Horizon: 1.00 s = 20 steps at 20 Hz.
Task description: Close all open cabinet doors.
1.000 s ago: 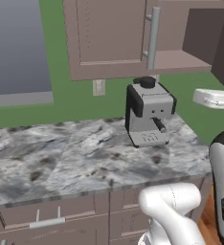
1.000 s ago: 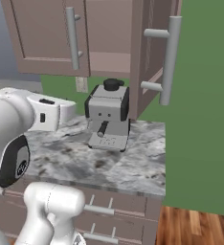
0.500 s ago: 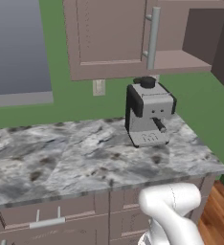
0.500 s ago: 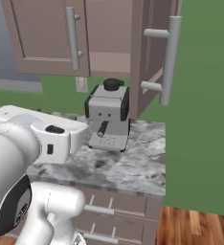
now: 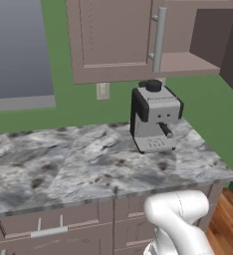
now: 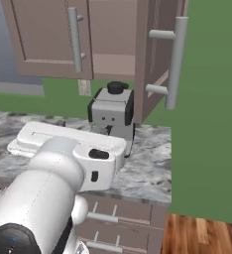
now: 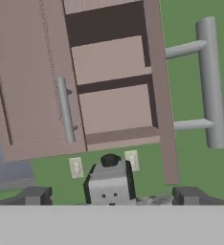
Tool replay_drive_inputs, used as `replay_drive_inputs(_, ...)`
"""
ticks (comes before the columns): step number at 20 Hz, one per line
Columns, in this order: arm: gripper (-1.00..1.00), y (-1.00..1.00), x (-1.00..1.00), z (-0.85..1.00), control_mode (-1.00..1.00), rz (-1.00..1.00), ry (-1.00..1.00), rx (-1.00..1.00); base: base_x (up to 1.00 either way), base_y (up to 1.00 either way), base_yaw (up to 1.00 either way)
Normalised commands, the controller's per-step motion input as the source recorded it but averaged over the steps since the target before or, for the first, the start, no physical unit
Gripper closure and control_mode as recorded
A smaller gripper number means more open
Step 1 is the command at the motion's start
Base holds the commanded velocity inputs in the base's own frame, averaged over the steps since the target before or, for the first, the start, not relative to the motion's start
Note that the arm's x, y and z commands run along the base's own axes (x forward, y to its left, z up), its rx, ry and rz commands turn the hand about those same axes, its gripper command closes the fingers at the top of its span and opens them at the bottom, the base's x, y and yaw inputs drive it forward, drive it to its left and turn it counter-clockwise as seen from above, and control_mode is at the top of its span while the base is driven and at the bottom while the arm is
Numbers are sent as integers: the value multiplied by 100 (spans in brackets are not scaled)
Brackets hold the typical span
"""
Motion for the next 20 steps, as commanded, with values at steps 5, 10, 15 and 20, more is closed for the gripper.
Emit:
replay_drive_inputs(5,-100,-45,-8,0,-100,23,-21,0,0,0,0)
replay_drive_inputs(10,-100,-31,8,-3,-100,26,-8,0,0,0,0)
replay_drive_inputs(15,-100,-37,23,-14,-100,35,-7,2,0,0,0)
replay_drive_inputs(20,-100,-36,33,-9,-100,36,-7,3,0,0,0)
